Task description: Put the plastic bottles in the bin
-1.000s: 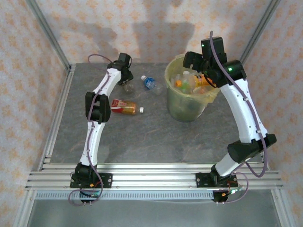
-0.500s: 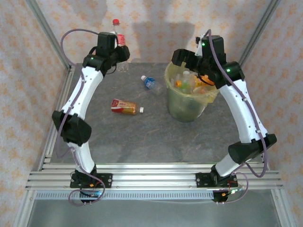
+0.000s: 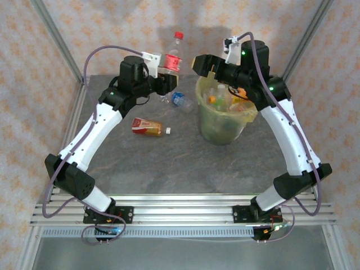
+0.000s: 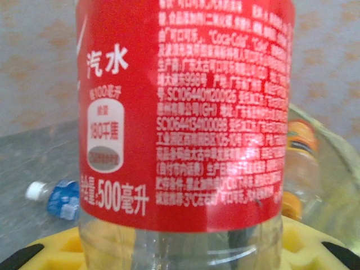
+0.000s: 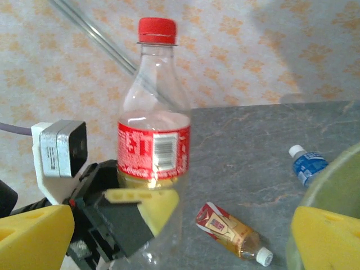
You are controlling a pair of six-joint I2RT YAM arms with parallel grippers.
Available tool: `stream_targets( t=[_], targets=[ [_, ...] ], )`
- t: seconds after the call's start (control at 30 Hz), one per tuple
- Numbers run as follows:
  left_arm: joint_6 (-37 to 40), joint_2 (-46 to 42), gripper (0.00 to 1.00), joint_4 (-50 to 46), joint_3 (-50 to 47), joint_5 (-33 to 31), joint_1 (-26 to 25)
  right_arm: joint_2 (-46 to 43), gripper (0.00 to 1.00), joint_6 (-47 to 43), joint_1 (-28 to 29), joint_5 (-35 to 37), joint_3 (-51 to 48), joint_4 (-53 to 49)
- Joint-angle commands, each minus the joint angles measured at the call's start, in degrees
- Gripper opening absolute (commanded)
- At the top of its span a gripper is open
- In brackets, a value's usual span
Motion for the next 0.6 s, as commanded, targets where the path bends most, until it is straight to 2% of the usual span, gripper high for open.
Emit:
stream_targets(
  t=[0.0,0.2,0.37,0.57],
  targets=[
    [4.6,-2.0,0.37,1.7,-0.5,5.9,-2.2,-1.5,0.99,-0.7,0.1,-1.2,0.1,3.5],
    [6.2,-3.0,0.37,1.1,-1.4,10.4,-4.4,-1.0,0.9,-1.1,0.1,-0.5,0.7,5.9],
    [8.8,-4.3,0.37,0.3,-2.2,12.4,-6.3,0.0,0.81,-1.1,0.1,3.0,1.8,5.9],
    [10.5,-5.5,0.37,-0.3,-2.8,13.5,-7.2,1.0,0.62,-0.8,0.1,4.1,2.5,5.7]
  ],
)
